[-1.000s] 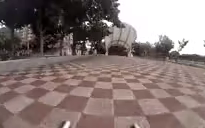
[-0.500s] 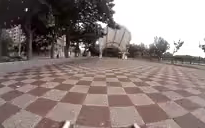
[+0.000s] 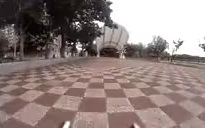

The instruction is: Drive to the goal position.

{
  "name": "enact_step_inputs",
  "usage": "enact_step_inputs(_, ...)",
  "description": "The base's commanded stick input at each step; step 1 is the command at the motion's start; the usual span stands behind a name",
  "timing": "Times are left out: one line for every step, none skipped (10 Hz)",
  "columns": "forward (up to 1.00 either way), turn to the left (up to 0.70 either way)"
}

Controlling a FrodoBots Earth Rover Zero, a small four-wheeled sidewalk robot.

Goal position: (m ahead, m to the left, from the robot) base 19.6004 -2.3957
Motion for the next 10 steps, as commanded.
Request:
enact_step_inputs(1.0, 0.0)
enact_step_inputs(1.0, 0.0)
enact_step_inputs(1.0, 0.0)
enact_step_inputs(1.0, 0.0)
enact_step_inputs(1.0, 0.0)
enact_step_inputs(1.0, 0.0)
enact_step_inputs(1.0, 0.0)
enact_step_inputs(1.0, 0.0)
enact_step_inputs(1.0, 0.0)
enact_step_inputs(1.0, 0.0)
